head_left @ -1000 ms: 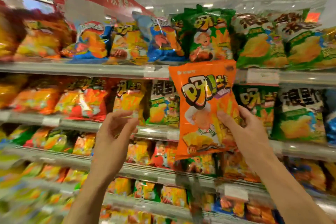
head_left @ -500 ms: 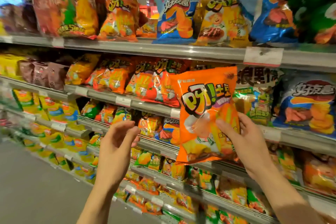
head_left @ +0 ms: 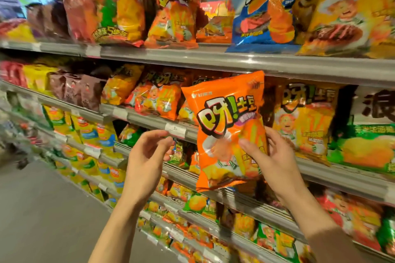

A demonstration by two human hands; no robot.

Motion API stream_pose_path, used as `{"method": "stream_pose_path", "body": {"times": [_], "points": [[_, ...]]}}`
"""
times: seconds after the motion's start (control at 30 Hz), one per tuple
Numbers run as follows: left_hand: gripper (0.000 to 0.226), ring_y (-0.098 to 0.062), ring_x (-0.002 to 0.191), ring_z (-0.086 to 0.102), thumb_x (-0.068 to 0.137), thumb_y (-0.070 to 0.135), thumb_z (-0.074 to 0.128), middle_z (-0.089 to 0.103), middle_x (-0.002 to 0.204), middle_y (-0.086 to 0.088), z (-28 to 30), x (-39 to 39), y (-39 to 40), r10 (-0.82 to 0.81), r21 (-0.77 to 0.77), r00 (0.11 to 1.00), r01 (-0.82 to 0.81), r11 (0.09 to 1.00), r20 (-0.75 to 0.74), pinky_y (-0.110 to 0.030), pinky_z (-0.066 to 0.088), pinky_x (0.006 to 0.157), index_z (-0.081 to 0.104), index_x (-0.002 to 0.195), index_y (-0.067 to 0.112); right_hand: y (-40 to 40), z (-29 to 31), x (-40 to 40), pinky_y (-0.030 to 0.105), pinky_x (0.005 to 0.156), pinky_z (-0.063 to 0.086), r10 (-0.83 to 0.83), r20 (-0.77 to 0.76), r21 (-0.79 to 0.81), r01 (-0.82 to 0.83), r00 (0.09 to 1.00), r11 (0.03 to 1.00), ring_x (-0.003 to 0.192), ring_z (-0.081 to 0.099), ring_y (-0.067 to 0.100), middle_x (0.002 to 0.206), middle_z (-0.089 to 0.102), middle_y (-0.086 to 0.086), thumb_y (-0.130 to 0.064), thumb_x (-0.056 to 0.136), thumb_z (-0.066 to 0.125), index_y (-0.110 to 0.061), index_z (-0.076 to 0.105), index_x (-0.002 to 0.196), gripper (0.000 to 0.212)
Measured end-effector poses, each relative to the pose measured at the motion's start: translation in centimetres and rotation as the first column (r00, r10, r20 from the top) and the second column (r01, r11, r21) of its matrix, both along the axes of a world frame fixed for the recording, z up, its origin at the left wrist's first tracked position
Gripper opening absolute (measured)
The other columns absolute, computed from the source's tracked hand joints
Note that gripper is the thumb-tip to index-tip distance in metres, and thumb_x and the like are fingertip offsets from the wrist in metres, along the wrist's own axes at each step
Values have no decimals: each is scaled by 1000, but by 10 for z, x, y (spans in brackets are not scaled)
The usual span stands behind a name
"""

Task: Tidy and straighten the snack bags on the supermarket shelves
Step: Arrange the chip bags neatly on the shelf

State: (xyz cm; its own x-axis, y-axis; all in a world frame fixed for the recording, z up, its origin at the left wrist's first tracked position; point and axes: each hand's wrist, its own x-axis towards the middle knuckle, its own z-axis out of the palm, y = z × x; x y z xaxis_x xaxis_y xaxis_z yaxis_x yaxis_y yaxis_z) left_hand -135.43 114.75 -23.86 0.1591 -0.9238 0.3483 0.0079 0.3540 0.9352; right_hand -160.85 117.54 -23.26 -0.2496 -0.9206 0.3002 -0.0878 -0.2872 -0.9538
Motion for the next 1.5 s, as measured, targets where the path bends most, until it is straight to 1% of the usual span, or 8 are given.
{"method": "stream_pose_path", "body": {"times": [0.5, 0.7, 0.8, 1.03, 1.13, 1.23, 1.4, 1.5], "points": [[10, -4, 79, 66, 97, 16, 66, 73, 92, 3, 45, 88, -116, -309, -109, 947, 317, 942, 86, -23, 55, 72, 68, 106, 18, -41, 48, 100, 12, 73, 54, -261, -23, -120, 257, 965, 959, 97, 73, 1, 102, 78, -16, -23, 79, 77, -18, 63, 122, 46], [19, -10, 101, 70, 94, 49, 66, 73, 103, 14, 99, 83, -153, -387, -225, 898, 429, 875, 208, -44, 56, 88, 66, 110, 39, -58, 103, 123, 14, 66, 55, -385, -40, -196, 370, 922, 908, 89, 75, 4, 98, 79, -11, -30, 83, 77, -22, 67, 118, 37], [25, -7, 101, 70, 91, 62, 61, 72, 106, 21, 132, 72, -168, -439, -265, 854, 509, 819, 280, -39, 58, 85, 60, 113, 51, -75, 136, 125, 10, 62, 52, -427, -63, -248, 400, 902, 882, 83, 73, -2, 98, 78, -10, -29, 89, 76, -21, 67, 118, 32], [52, -9, 84, 71, 93, 52, 61, 70, 113, 1, 193, 59, -209, -528, -181, 806, 580, 794, 268, -33, 59, 77, 51, 139, 29, -140, 201, 121, 31, 88, 60, -492, -70, -341, 443, 868, 829, 96, 74, 8, 113, 74, -6, -42, 86, 79, -25, 59, 125, 47], [42, -11, 84, 72, 98, 40, 65, 66, 108, 4, 208, 60, -226, -357, -325, 874, 460, 827, 329, -37, 60, 77, 52, 136, 29, -167, 221, 114, 46, 99, 55, -518, -102, -351, 456, 849, 818, 106, 71, 16, 117, 72, -5, -59, 80, 74, -33, 58, 114, 46], [27, -8, 86, 68, 100, 39, 61, 66, 105, 11, 214, 60, -247, -62, -496, 941, 230, 837, 332, -40, 58, 80, 56, 125, 30, -187, 236, 109, 45, 107, 50, -543, -148, -320, 480, 826, 817, 121, 63, 19, 136, 63, 1, -55, 92, 66, -24, 42, 145, 66], [39, -20, 126, 52, 98, 21, 62, 58, 133, -4, 200, 54, -273, 247, -642, 829, 165, 749, 501, -29, 41, 103, 56, 136, 15, -207, 234, 103, 38, 118, 29, -539, -307, -227, 490, 784, 842, 149, 34, 25, 165, 30, 5, -51, 104, 47, -16, 13, 162, 76], [50, -21, 142, 40, 97, 20, 63, 48, 149, -5, 195, 48, -281, 242, -621, 807, 186, 761, 538, -40, 37, 116, 52, 145, 15, -211, 234, 104, 44, 118, 31, -566, -421, -246, 512, 709, 823, 148, 35, 32, 165, 31, 9, -49, 107, 41, -16, 12, 162, 71]]}}
